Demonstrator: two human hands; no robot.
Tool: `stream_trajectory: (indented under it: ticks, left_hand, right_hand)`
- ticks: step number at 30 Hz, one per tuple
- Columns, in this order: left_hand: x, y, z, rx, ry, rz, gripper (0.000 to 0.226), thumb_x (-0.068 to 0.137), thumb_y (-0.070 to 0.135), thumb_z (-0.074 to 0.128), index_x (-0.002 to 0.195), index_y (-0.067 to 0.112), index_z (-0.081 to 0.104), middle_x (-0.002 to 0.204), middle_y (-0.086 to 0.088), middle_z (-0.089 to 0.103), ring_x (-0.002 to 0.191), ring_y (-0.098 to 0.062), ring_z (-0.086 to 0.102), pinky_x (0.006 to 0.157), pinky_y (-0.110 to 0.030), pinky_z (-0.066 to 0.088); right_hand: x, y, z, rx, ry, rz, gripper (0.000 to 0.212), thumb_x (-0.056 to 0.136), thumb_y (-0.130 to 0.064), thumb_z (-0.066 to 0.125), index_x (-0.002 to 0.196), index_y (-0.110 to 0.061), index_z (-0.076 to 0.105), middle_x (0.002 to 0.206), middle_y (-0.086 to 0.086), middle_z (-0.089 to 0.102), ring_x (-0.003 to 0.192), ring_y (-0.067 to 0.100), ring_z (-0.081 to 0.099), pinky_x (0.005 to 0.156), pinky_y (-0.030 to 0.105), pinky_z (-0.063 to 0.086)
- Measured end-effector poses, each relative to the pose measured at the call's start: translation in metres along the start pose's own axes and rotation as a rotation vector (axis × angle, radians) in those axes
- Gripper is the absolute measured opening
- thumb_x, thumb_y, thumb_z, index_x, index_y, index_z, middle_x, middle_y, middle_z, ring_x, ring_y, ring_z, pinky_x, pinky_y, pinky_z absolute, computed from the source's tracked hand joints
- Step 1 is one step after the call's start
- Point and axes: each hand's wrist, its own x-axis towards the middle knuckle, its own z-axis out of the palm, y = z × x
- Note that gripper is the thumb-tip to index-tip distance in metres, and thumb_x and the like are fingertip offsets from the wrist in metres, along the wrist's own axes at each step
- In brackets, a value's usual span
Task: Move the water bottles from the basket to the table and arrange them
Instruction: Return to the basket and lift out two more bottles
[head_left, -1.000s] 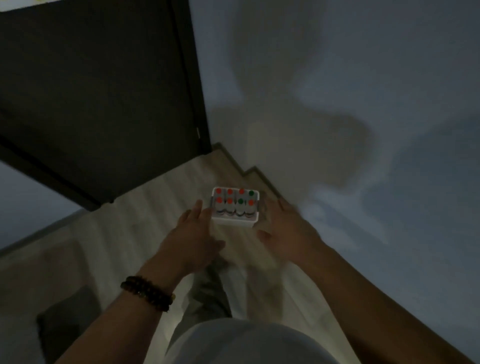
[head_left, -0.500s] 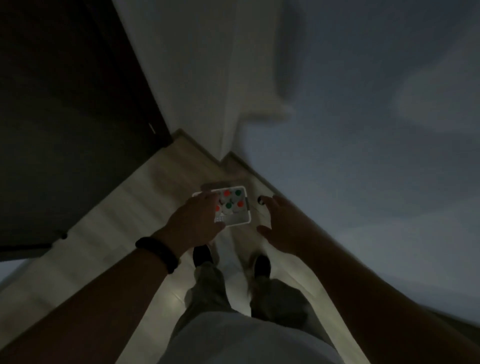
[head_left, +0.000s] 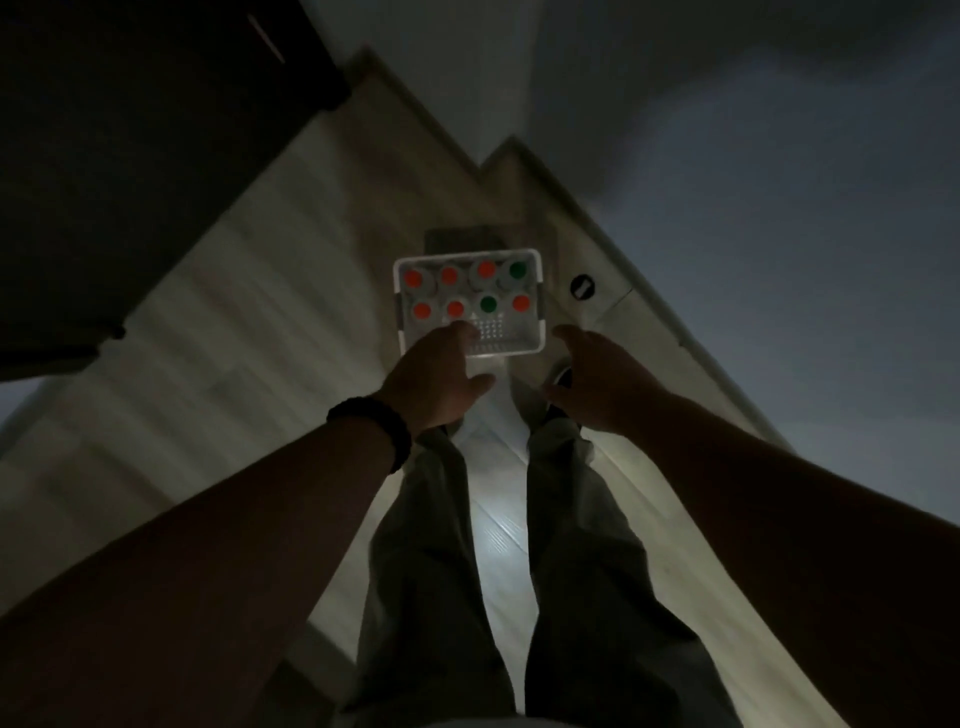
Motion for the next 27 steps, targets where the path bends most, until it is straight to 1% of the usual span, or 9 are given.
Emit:
stream_trajectory:
  ticks: [6, 9, 12, 15, 17, 19, 22, 24, 27]
  left_hand:
    - [0.126, -0.041, 0.044, -0.017, 0.075, -0.005, 0.063, 0.091, 0.027, 0.076, 0.146, 0.016, 0.046, 0.146, -0.005, 0.054, 0.135, -0.026, 0.052, 0.108, -0.047, 0.05]
    - [0.185, -0.062, 0.061, -0.076, 0.116, -0.02, 0.061, 0.09, 0.02, 0.077, 0.143, 0.017, 0.047, 0.144, -0.001, 0.054, 0.134, -0.019, 0.05, 0.113, -0.039, 0.043]
    - [0.231, -0.083, 0.082, -0.189, 0.133, -0.031, 0.06, 0.088, 0.016, 0.079, 0.139, 0.018, 0.047, 0.131, 0.007, 0.054, 0.121, -0.009, 0.048, 0.108, -0.031, 0.04]
    - [0.263, -0.106, 0.106, -0.157, 0.179, -0.01, 0.066, 0.083, 0.017, 0.083, 0.139, 0.017, 0.049, 0.137, -0.001, 0.058, 0.129, -0.02, 0.054, 0.11, -0.045, 0.047]
    - [0.278, -0.118, 0.12, -0.138, 0.205, 0.009, 0.073, 0.082, 0.016, 0.084, 0.144, 0.017, 0.047, 0.144, -0.005, 0.056, 0.135, -0.024, 0.052, 0.111, -0.047, 0.047]
    - [0.289, -0.127, 0.132, -0.131, 0.207, 0.036, 0.081, 0.082, 0.015, 0.084, 0.15, 0.016, 0.041, 0.151, -0.006, 0.049, 0.142, -0.025, 0.046, 0.116, -0.047, 0.043]
    - [0.301, -0.133, 0.147, -0.197, 0.219, 0.049, 0.085, 0.084, 0.013, 0.082, 0.155, 0.014, 0.035, 0.158, -0.005, 0.04, 0.145, -0.021, 0.039, 0.121, -0.039, 0.034]
    - [0.308, -0.132, 0.155, -0.335, 0.267, 0.026, 0.079, 0.086, 0.01, 0.081, 0.153, 0.013, 0.039, 0.156, -0.002, 0.042, 0.141, -0.014, 0.041, 0.12, -0.032, 0.033]
    - [0.319, -0.138, 0.169, -0.427, 0.354, 0.034, 0.074, 0.085, 0.004, 0.077, 0.151, 0.015, 0.043, 0.153, -0.003, 0.049, 0.142, -0.018, 0.045, 0.119, -0.036, 0.039]
  right_hand:
    - [0.124, 0.051, 0.044, 0.022, 0.01, -0.066, 0.068, 0.088, -0.025, 0.078, 0.146, -0.016, 0.044, 0.135, 0.009, 0.061, 0.12, 0.025, 0.061, 0.086, 0.028, 0.044]
    - [0.187, 0.072, 0.063, -0.013, 0.027, -0.148, 0.061, 0.088, -0.025, 0.078, 0.139, -0.012, 0.048, 0.129, 0.008, 0.063, 0.113, 0.022, 0.062, 0.083, 0.027, 0.045]
    - [0.238, 0.09, 0.076, -0.014, 0.048, -0.191, 0.064, 0.086, -0.023, 0.08, 0.14, -0.015, 0.047, 0.132, 0.008, 0.061, 0.119, 0.022, 0.06, 0.09, 0.029, 0.047]
    - [0.283, 0.103, 0.09, 0.005, 0.048, -0.238, 0.068, 0.08, -0.027, 0.084, 0.137, -0.023, 0.048, 0.133, 0.003, 0.062, 0.121, 0.021, 0.061, 0.099, 0.04, 0.053]
    - [0.31, 0.113, 0.101, 0.002, 0.064, -0.29, 0.068, 0.077, -0.031, 0.085, 0.135, -0.027, 0.049, 0.132, 0.002, 0.063, 0.121, 0.021, 0.062, 0.099, 0.047, 0.055]
    - [0.329, 0.121, 0.111, -0.042, 0.083, -0.338, 0.065, 0.078, -0.027, 0.084, 0.135, -0.024, 0.053, 0.132, 0.003, 0.064, 0.122, 0.022, 0.061, 0.103, 0.042, 0.051]
    - [0.348, 0.131, 0.123, -0.091, 0.101, -0.39, 0.051, 0.082, -0.018, 0.082, 0.128, -0.016, 0.06, 0.124, 0.006, 0.068, 0.117, 0.024, 0.063, 0.095, 0.03, 0.047]
    - [0.356, 0.136, 0.129, -0.091, 0.138, -0.398, 0.041, 0.083, -0.018, 0.08, 0.121, -0.017, 0.064, 0.118, 0.005, 0.072, 0.112, 0.024, 0.067, 0.094, 0.032, 0.051]
    - [0.361, 0.135, 0.134, -0.093, 0.156, -0.379, 0.046, 0.083, -0.023, 0.081, 0.126, -0.023, 0.064, 0.121, 0.004, 0.072, 0.114, 0.026, 0.068, 0.098, 0.045, 0.055]
